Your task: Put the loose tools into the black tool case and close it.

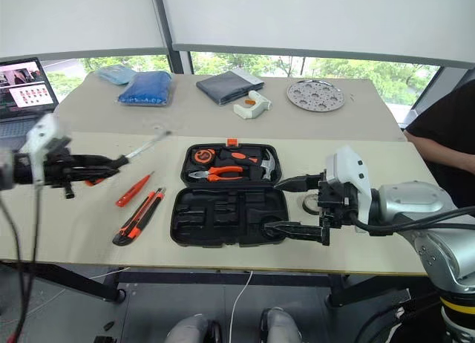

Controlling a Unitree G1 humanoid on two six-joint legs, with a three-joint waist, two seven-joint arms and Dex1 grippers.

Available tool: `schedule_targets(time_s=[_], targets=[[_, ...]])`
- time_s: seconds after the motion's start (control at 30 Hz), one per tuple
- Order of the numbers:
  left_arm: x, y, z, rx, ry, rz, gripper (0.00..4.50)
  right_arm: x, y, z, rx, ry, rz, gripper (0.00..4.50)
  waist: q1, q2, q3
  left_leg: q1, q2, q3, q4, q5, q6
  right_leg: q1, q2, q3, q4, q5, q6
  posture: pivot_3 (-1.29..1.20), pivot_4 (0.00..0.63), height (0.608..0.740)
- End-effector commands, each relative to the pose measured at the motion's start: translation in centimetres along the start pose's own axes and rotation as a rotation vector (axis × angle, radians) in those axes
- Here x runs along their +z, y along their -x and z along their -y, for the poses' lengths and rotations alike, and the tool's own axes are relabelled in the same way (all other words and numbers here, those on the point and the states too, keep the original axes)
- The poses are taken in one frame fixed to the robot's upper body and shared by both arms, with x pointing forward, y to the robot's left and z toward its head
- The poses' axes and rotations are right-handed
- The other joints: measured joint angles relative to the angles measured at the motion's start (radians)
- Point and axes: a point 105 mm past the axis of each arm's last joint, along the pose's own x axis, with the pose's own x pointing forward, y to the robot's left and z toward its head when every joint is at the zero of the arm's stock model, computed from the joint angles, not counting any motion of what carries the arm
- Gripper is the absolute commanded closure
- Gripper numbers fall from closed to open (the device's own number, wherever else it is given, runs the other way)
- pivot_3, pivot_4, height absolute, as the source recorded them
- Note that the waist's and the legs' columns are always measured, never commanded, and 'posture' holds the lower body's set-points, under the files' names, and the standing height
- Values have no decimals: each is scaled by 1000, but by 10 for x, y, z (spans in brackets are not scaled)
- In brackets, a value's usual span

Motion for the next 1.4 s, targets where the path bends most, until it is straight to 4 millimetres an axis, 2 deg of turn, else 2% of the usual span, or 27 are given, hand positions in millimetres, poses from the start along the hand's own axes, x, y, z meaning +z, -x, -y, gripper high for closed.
schedule_targets(time_s=[0.03,0.17,0.33,0.57,0.77,0.83,1.0,1.03,1.1,1.2,1.4], targets=[[15,-34,5,-168,-107,-40,3706,8,3,-1,-54,64,14,0,-1,0,0,-2,0,-1,5,-1,2,0,1,-1,1,0,1,0,150,718],[24,-81,3,-248,-192,-77,3706,6,6,-3,-102,61,12,0,-12,-1,1,-7,1,-3,14,-4,7,0,1,-2,1,-1,7,0,150,718],[21,-113,6,-279,-230,-129,3706,6,9,-1,-151,60,14,0,-22,-1,1,-8,1,-4,17,-6,11,0,0,1,1,1,10,0,150,718],[19,-137,6,-269,-233,-142,3706,5,9,-2,-187,56,23,0,-14,-1,1,-9,1,-5,19,-8,14,0,-1,3,1,1,10,0,150,718],[24,-147,6,-266,-231,-123,3706,4,9,-2,-200,50,23,0,-12,-1,1,-12,1,-6,25,-10,18,0,-2,3,1,3,14,0,150,718],[27,-147,7,-281,-216,-108,2704,4,9,-2,-199,47,24,0,-11,-1,1,-13,0,-6,26,-12,21,0,-4,3,1,4,16,0,150,718],[49,-142,8,-302,-188,-33,1014,4,8,-6,-189,40,23,0,-11,-1,1,-18,0,-7,34,-14,26,0,-5,2,1,6,19,0,150,718],[51,-141,8,-299,-194,-29,736,4,8,-6,-189,38,23,0,-11,-1,1,-18,0,-7,35,-15,26,0,-5,2,1,7,20,0,150,718],[52,-142,8,-291,-198,-23,736,5,8,-6,-187,38,26,0,-11,-1,1,-21,0,-8,39,-16,28,0,-5,1,1,7,21,0,150,718],[54,-146,5,-264,-196,-12,1472,7,8,-5,-187,41,29,0,-12,-1,1,-21,-1,-8,40,-17,31,0,-6,0,0,8,24,0,150,718],[45,-156,4,-240,-202,-43,3798,7,9,-4,-189,43,30,0,-11,-1,1,-22,-2,-8,42,-19,32,0,-6,-1,-1,8,26,0,150,718]])
